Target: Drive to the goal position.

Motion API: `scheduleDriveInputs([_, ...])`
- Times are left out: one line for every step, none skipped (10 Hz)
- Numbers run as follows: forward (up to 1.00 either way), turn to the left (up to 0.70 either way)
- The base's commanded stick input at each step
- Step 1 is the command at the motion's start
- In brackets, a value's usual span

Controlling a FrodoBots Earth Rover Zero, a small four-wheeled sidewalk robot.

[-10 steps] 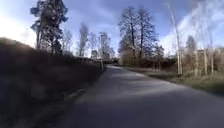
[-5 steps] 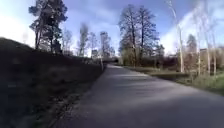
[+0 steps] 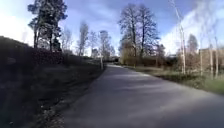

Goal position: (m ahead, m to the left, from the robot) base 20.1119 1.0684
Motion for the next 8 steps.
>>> scheduleDriveInputs([1.00,0.00])
scheduleDriveInputs([1.00,0.00])
scheduleDriveInputs([1.00,0.00])
scheduleDriveInputs([1.00,0.00])
scheduleDriveInputs([1.00,0.00])
scheduleDriveInputs([1.00,0.00])
scheduleDriveInputs([1.00,0.00])
scheduleDriveInputs([1.00,0.00])
